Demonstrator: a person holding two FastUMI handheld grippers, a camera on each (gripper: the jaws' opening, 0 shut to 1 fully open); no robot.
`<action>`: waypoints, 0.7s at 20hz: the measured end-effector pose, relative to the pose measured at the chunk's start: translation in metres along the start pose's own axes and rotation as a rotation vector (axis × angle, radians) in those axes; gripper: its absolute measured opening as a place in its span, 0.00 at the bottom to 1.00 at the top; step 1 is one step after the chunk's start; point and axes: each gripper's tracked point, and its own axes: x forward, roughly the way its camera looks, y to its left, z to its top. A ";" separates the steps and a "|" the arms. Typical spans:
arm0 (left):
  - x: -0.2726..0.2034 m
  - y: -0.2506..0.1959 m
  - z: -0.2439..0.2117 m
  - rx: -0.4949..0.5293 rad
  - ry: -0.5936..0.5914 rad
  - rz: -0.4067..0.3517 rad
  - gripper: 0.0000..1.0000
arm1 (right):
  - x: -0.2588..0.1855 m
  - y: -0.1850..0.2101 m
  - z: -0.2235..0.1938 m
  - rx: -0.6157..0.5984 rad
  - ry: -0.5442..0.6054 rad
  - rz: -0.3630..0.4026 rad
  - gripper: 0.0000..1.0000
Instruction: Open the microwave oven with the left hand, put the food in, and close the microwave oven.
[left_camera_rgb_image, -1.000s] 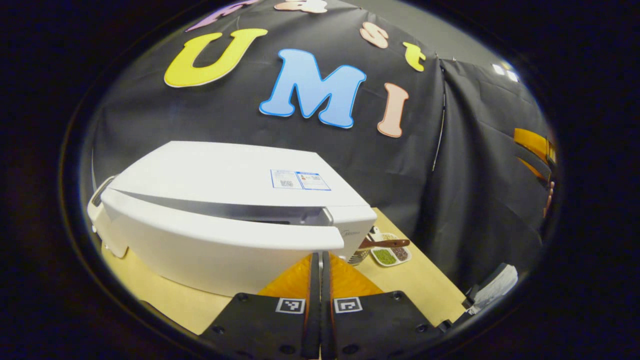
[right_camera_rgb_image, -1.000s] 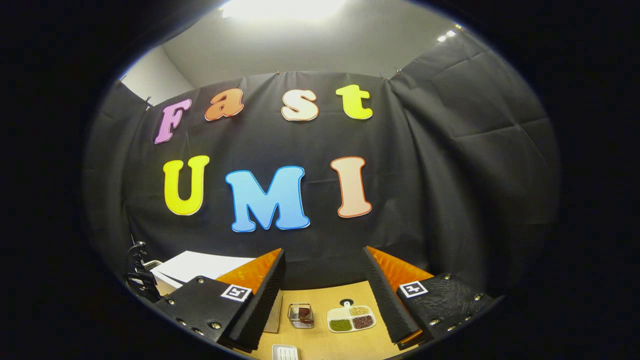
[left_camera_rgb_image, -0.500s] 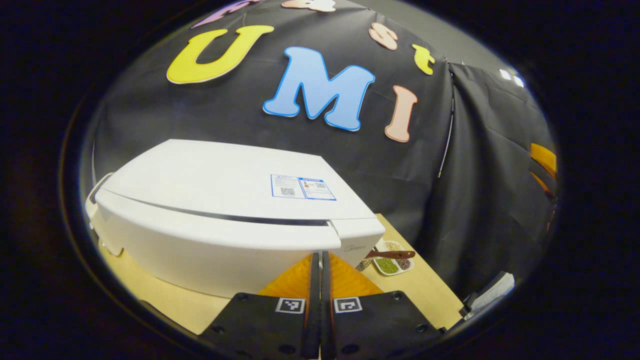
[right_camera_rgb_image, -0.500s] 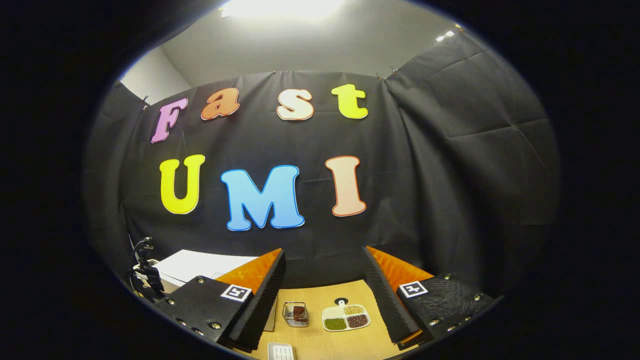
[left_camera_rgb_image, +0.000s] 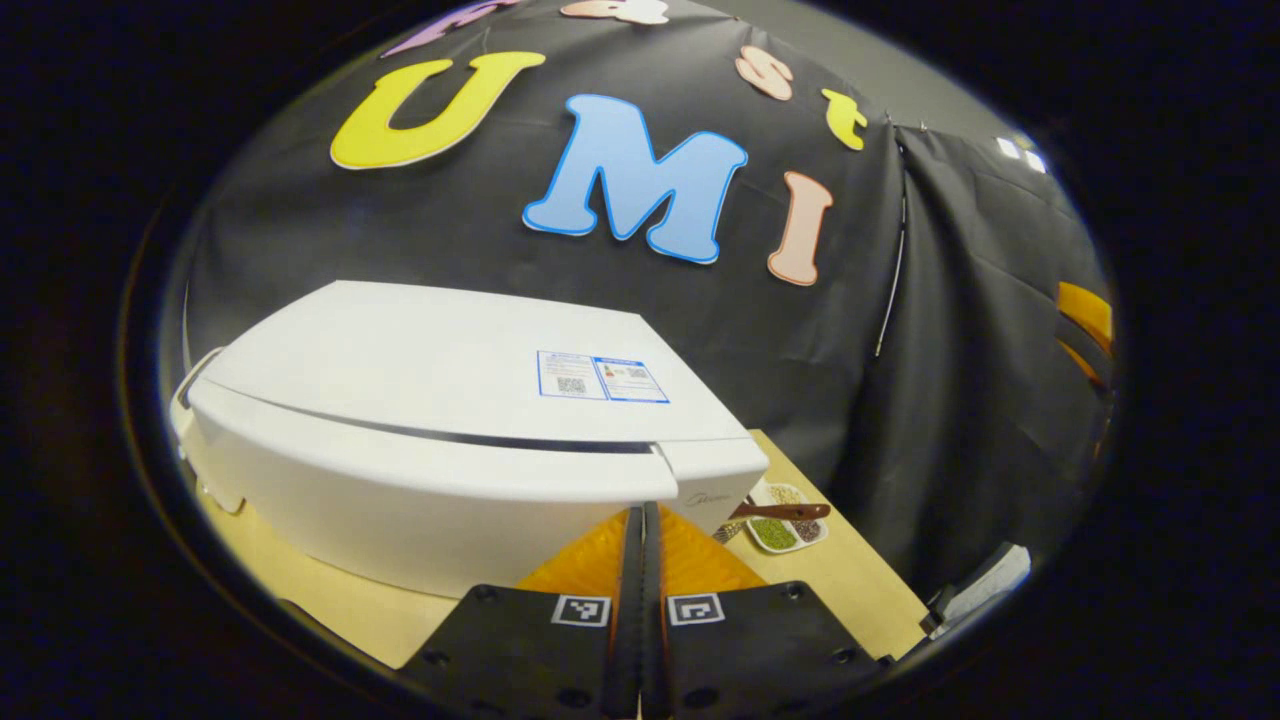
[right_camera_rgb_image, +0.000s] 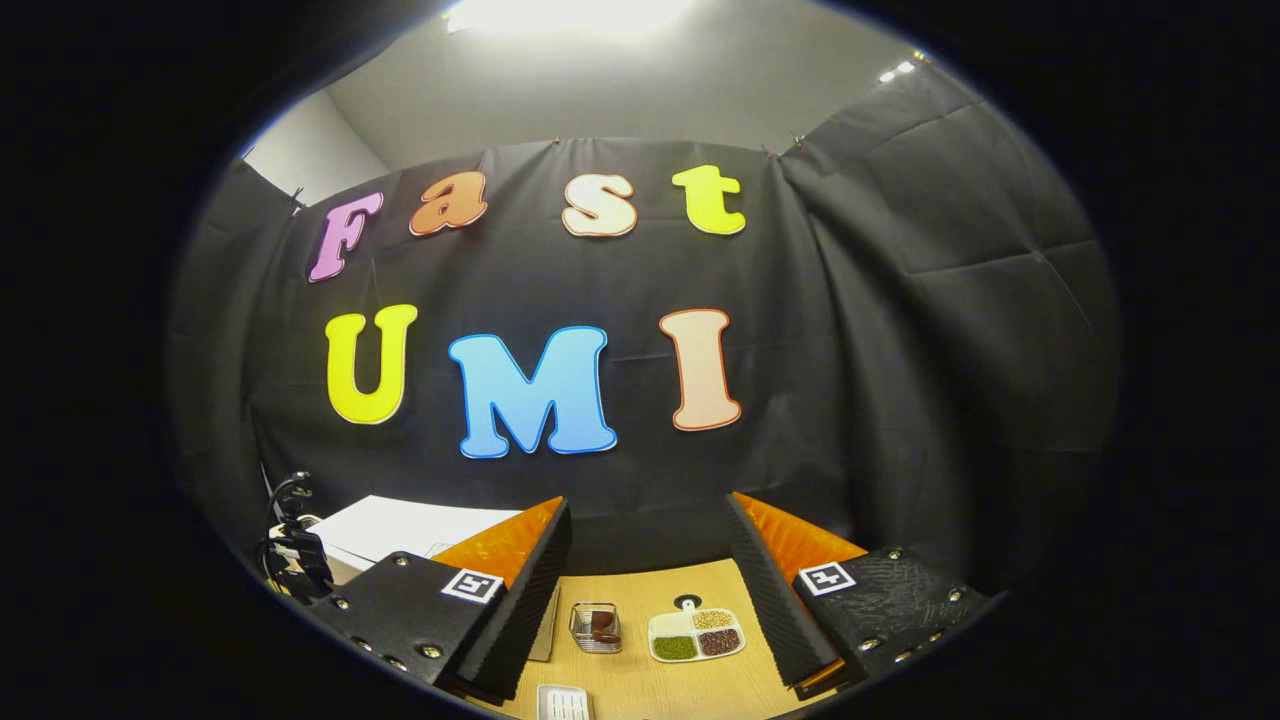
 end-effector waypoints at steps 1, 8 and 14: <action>0.000 0.000 0.000 0.002 0.001 -0.001 0.07 | 0.000 0.000 0.001 0.001 -0.002 -0.002 0.92; 0.010 0.007 0.008 -0.021 0.001 0.007 0.07 | -0.005 -0.005 0.002 0.001 -0.003 -0.017 0.92; -0.013 0.016 0.043 0.067 -0.073 0.074 0.07 | -0.009 0.006 0.009 0.009 -0.017 -0.005 0.92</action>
